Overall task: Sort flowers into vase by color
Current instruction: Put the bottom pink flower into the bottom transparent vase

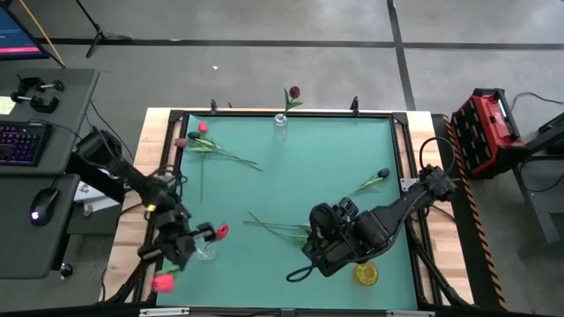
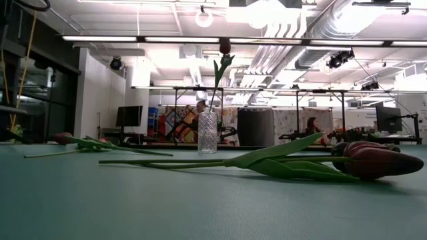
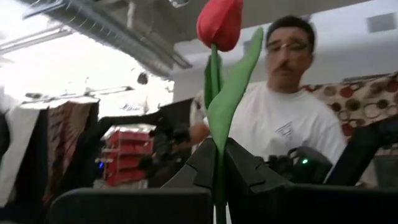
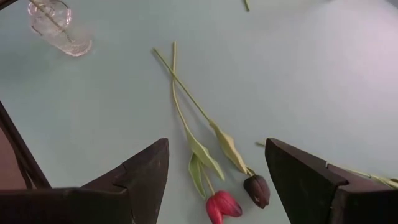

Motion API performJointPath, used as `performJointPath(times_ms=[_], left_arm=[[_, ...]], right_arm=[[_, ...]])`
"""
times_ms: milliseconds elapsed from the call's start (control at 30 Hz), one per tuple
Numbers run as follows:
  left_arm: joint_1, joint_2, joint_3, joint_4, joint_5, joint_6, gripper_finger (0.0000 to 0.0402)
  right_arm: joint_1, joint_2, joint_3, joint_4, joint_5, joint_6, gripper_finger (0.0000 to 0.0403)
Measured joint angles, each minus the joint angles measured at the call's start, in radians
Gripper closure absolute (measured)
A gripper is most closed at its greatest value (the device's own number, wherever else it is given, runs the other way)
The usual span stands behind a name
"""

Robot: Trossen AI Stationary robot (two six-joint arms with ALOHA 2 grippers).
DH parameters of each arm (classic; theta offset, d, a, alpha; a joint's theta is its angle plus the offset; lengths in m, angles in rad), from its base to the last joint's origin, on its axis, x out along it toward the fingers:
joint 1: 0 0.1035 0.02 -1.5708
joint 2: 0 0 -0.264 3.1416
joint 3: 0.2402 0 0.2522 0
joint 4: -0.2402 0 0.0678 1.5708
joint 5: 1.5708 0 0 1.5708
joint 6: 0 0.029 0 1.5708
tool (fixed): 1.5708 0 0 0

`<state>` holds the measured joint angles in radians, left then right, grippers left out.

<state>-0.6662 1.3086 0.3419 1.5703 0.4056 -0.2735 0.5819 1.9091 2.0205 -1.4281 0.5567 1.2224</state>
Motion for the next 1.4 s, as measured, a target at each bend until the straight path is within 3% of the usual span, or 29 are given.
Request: performJointPath(times_ms=[267, 1067, 1400], left_arm=[[-0.003, 0.101, 0.0, 0.0, -0.093, 0.021, 0.0401], [-0.01, 0.209, 0.0, 0.0, -0.223, 0.058, 0.0401], [-0.011, 0.243, 0.0, 0.0, -0.269, -0.065, 0.0388]], right_arm=[[0.0, 0.0, 0.0, 0.007, -0.008, -0.011, 0.0149], [0.0, 0.0, 0.0, 0.043, -0.008, -0.011, 0.0149], [0.0, 0.0, 0.0, 0.06, -0.004, -0.019, 0.0149]])
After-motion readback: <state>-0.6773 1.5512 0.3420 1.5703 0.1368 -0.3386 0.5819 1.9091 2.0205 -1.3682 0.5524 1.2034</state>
